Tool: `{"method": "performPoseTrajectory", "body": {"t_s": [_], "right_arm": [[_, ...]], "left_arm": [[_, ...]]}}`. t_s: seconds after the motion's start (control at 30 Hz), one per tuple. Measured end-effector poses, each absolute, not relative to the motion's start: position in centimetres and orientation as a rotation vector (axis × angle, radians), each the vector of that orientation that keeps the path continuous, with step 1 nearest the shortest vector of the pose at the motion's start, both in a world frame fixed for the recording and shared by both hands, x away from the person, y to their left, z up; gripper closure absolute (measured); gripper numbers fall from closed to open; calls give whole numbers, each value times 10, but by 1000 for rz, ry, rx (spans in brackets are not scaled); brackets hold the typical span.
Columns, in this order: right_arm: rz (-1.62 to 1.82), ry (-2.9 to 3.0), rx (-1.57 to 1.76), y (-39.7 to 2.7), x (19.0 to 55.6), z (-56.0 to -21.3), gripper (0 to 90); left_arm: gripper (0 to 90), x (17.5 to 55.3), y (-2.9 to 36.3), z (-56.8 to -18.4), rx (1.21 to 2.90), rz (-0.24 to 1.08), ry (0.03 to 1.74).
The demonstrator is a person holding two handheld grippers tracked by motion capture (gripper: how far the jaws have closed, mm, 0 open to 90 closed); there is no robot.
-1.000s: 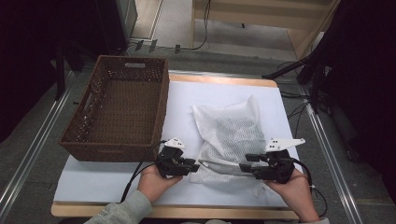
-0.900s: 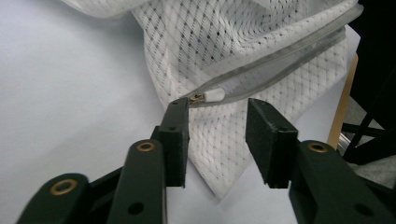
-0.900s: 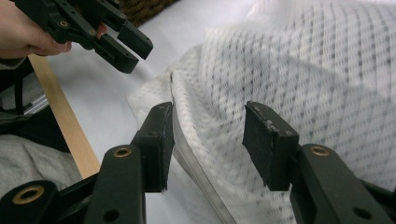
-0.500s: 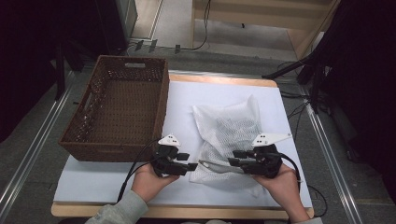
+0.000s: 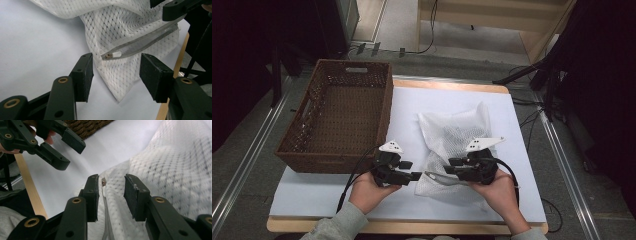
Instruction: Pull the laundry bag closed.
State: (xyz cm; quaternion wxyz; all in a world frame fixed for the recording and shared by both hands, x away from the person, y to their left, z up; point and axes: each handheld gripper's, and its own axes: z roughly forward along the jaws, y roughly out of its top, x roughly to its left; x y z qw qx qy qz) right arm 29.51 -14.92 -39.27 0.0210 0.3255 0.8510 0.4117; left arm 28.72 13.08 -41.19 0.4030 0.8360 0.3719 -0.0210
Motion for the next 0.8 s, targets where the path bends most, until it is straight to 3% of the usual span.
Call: {"method": "performPoseTrajectory", "body": {"t_s": [0.8], "right_arm": [[1221,2772,904,-104,309,-418,732]], "left_arm": [[437,281,146,-409,2090,-27,976]]}}
